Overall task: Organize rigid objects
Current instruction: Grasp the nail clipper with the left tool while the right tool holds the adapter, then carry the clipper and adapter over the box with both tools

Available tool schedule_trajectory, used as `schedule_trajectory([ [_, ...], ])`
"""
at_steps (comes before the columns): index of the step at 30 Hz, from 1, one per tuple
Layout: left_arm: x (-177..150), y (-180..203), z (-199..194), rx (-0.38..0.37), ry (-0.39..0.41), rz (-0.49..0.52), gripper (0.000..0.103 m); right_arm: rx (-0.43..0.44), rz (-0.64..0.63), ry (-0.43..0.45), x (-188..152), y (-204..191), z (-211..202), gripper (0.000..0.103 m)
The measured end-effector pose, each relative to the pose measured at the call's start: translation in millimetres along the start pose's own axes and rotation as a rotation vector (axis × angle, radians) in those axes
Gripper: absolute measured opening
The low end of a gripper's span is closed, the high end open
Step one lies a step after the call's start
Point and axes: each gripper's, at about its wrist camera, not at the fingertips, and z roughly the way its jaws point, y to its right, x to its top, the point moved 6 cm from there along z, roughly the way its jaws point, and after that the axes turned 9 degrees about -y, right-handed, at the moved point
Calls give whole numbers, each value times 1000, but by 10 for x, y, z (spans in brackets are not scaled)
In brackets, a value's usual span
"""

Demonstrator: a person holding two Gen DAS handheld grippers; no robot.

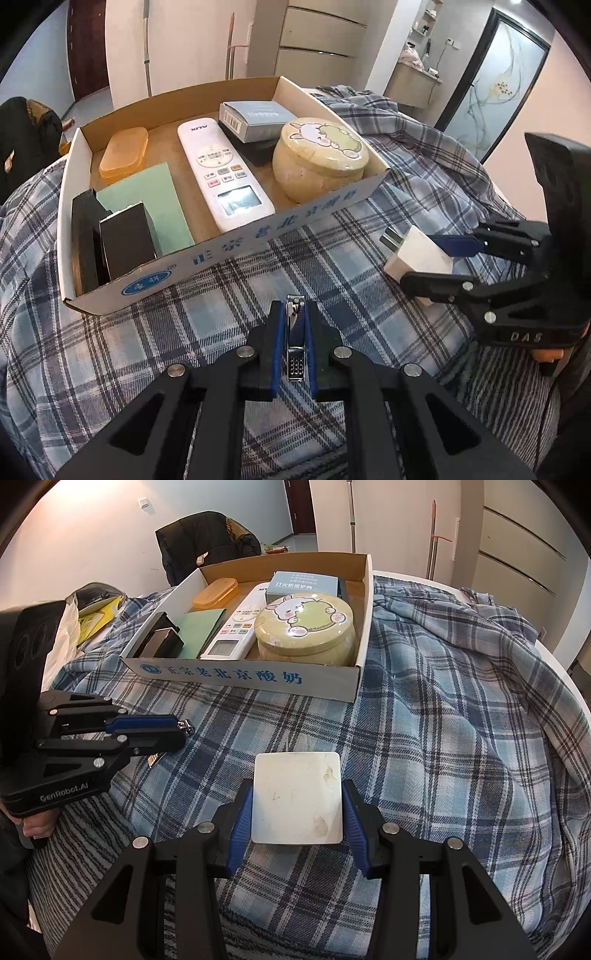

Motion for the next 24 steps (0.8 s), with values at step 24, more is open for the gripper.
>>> schedule_trajectory([
  [24,137,-109,-759,140,154,-73,10,-23,27,74,60,84,-242,44],
])
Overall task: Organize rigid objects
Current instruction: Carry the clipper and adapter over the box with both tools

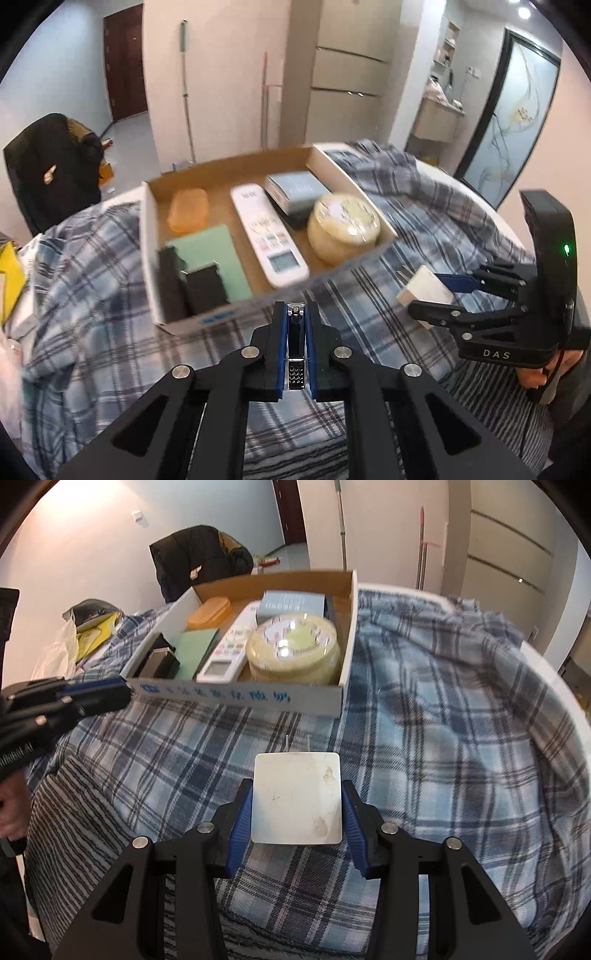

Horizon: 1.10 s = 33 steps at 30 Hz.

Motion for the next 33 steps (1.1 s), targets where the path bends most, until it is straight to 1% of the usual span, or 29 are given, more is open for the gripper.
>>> schedule_trajectory([
  [5,213,-146,-198,39,57,-55,10,-7,43,39,148,63,-232,44],
  [8,465,-247,-261,128,78,-108,10,11,70,56,319,55,-410,44],
  [9,594,-276,-291,136,100,-124,10,11,75,71,409,18,-480,44],
  [11,848,-349,-313,113,144,-165,10,-8,78,118,630,-40,-623,44],
  [12,947,-424,-300,109,150,-199,10,-21,79,141,757,-78,-680,44],
  [14,1059,-614,-225,118,161,-280,10,-20,107,179,1009,-134,-772,44],
  [15,1084,-695,-131,109,140,-302,10,-13,116,184,1101,-161,-779,44],
  [17,1079,-797,47,87,111,-331,10,-17,143,192,1294,-188,-747,44],
  [19,1023,-873,175,59,123,-350,10,-46,170,203,1442,-210,-668,44],
  [21,947,-891,299,38,118,-333,10,-73,193,211,1546,-238,-559,44],
  [23,903,-868,408,52,103,-303,10,-57,209,201,1607,-285,-420,44],
  [25,868,-858,513,50,92,-303,10,-24,212,184,1609,-334,-275,44],
  [27,856,-872,596,60,68,-299,10,-19,206,159,1555,-339,-113,44],
  [29,839,-902,634,70,61,-297,10,-20,199,130,1516,-309,11,44],
  [31,809,-943,668,75,42,-314,10,-8,199,117,1488,-251,57,44],
  [33,780,-955,735,73,20,-319,10,-15,222,122,1479,-164,39,44],
])
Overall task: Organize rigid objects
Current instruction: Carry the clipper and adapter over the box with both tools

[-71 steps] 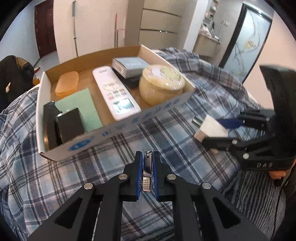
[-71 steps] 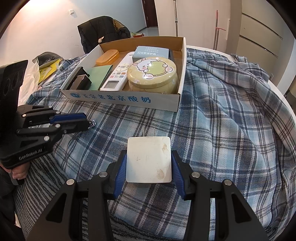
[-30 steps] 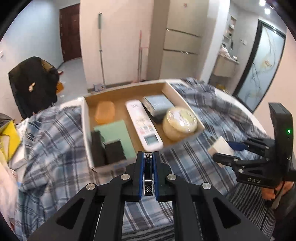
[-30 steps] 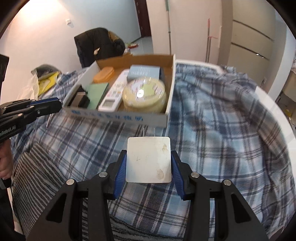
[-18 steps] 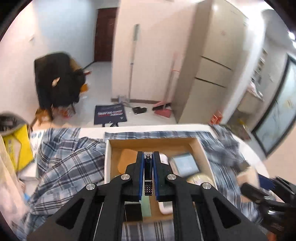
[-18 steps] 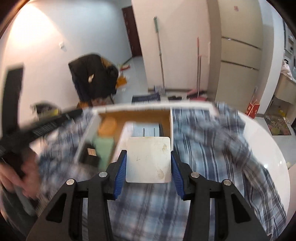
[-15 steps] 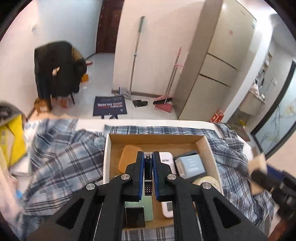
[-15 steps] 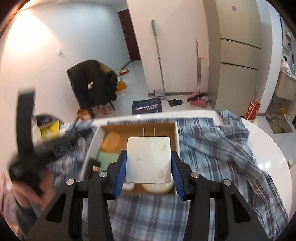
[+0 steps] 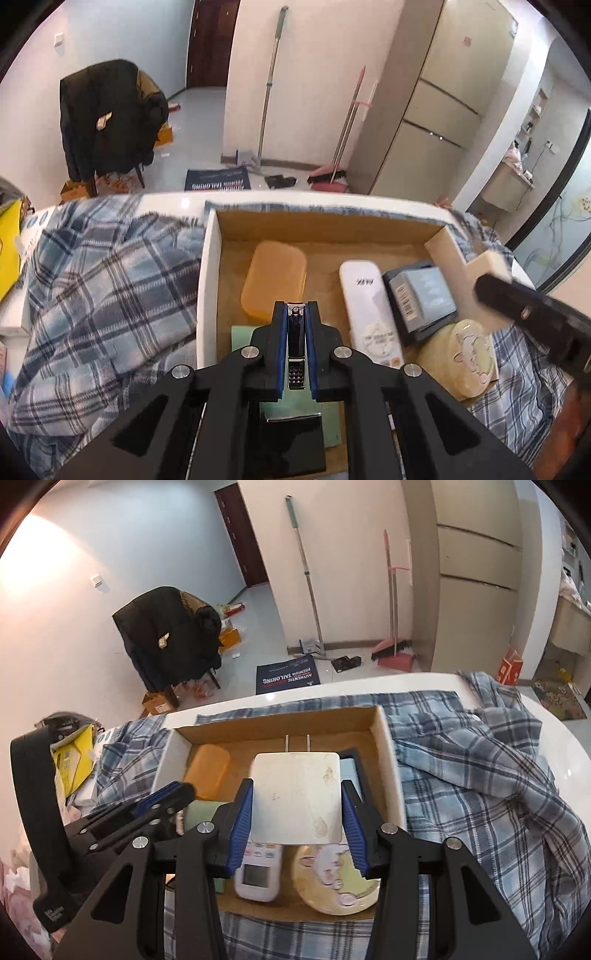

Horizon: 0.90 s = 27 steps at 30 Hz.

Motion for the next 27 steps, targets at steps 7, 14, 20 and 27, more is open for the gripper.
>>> schedule_trajectory([
  [7,-82,125,166,42,-31,44,10,-25,33,31,74,177,-73,44],
  [14,-80,131,97,92,-39,69,19,2,33,27,57,155,-92,44],
  [20,77,139,-510,118,282,64,80,74,14,64,45,47,-150,44],
  [27,80,71,-1299,85,622,13,103,105,-24,89,-32,-160,-88,44],
])
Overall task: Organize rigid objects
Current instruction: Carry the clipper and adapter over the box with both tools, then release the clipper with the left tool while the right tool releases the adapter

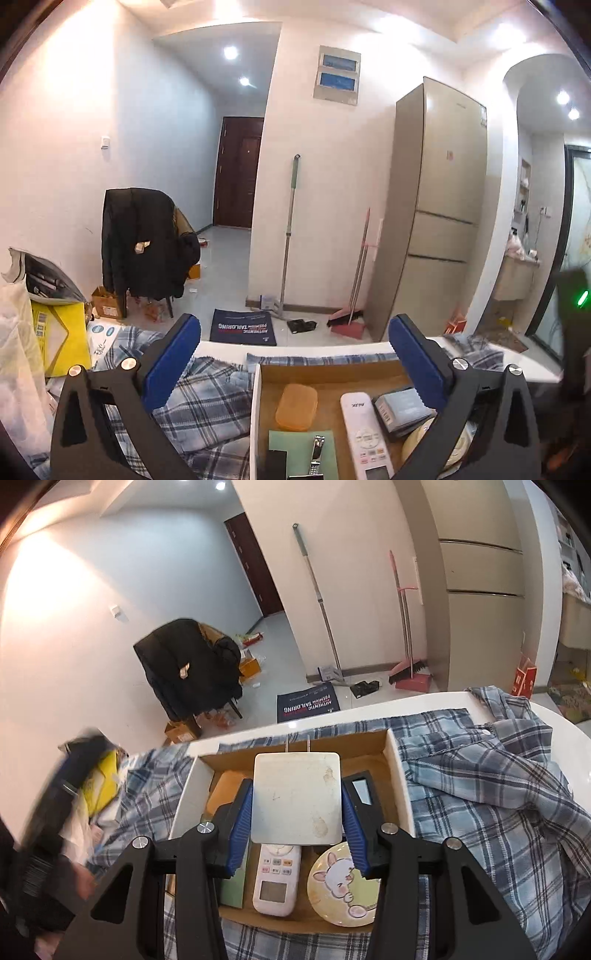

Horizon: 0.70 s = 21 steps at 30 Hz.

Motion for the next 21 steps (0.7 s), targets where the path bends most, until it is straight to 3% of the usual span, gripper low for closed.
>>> schedule_trajectory([
  [7,7,-33,28,37,-64,43,103,38,-60,-85,-170,-246,206,44],
  [11,38,-113,-23,87,-76,-11,103,61,-74,-157,-311,-333,378,44],
  [15,95,-115,-138,26,-53,-41,103,23,-123,-217,-438,-410,533,44],
  [18,105,-116,-146,40,-46,-26,103,-18,-135,-222,-463,-373,591,44],
  [21,90,-114,-106,40,-62,-24,103,-7,-109,-233,-453,-321,634,48],
])
